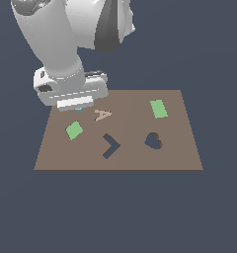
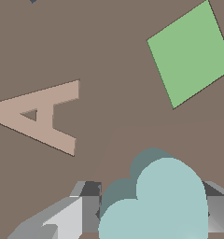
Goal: Insert a designated object into the corresponding slot on a board.
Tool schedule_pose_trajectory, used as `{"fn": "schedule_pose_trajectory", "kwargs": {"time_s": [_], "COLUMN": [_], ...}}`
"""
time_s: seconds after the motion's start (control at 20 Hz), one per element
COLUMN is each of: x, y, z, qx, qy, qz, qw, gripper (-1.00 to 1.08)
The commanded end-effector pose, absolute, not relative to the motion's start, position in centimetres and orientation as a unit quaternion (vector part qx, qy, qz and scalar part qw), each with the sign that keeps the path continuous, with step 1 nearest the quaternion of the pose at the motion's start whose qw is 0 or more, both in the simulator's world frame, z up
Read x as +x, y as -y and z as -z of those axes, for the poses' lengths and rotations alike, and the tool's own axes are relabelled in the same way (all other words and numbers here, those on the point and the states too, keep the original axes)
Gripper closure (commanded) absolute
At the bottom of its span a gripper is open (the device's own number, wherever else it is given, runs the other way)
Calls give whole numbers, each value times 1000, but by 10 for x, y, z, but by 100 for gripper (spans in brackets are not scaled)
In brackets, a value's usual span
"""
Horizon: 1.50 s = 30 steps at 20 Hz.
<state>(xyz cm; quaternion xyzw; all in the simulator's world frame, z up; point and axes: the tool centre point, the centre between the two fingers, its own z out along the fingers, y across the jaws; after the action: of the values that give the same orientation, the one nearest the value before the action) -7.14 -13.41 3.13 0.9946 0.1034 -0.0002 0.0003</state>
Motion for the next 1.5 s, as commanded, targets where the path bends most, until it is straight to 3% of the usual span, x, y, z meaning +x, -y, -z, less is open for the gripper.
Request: {"fn": "schedule_pose_trajectory", "kwargs": {"time_s": [0.0,0.35,0.8,1.45], "x": [-61,-17,40,61], "y": [125,82,-14,-111], "z": [-32,-34,-38,-41], "qx": [992,978,933,873], "qy": [-123,-209,-361,-488], "qz": [0,0,0,0], "qw": [0,1,1,0], "gripper": [108,108,108,108]}}
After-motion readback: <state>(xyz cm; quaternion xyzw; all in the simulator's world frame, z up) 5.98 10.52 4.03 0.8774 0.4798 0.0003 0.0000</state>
